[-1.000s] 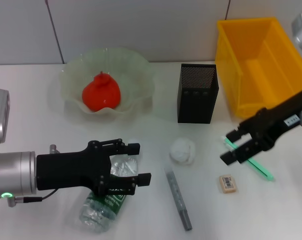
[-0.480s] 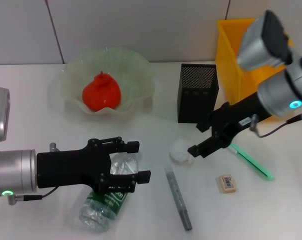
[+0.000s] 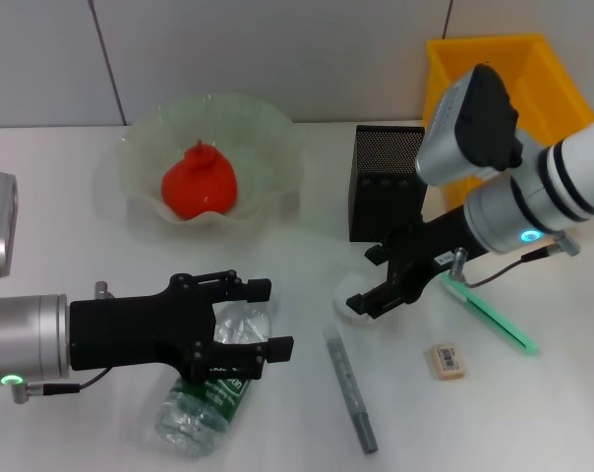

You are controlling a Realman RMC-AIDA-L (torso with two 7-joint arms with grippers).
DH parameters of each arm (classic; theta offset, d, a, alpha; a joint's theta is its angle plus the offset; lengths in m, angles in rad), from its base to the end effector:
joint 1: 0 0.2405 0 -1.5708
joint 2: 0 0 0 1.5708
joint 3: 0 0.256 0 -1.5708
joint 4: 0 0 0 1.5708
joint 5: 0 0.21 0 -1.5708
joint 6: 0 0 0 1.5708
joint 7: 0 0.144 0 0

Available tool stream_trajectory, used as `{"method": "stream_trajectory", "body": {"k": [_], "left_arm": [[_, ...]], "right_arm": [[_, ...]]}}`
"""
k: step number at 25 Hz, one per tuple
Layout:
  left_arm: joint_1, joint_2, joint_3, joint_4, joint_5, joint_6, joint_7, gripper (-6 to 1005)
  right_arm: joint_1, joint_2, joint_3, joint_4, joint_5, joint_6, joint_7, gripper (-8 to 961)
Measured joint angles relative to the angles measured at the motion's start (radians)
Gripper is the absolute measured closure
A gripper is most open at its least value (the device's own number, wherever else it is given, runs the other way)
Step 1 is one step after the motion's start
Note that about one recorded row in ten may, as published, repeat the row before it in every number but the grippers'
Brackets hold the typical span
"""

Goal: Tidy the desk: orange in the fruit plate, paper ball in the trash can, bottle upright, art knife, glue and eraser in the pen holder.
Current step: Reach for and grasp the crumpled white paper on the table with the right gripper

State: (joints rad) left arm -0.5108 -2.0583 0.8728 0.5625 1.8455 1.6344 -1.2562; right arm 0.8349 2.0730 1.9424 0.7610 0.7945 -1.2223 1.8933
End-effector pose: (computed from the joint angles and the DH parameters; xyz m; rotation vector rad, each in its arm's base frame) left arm -0.2492 0.3067 -0.0203 -2.8706 -0.4795 -0.8350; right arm 0.1814 0.4053 -0.0484 -2.8593 0.4499 -0.1968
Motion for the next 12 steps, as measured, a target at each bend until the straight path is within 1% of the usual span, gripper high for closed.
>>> {"method": "stream_trajectory", "body": {"k": [12], "left_arm": [[-0.003,0.002,0.006,0.005,0.002,0.001,0.000,194]], "right_arm": [[0.005,0.007,-0.011,-0.057,0.019,0.059,-0.027,172]]}}
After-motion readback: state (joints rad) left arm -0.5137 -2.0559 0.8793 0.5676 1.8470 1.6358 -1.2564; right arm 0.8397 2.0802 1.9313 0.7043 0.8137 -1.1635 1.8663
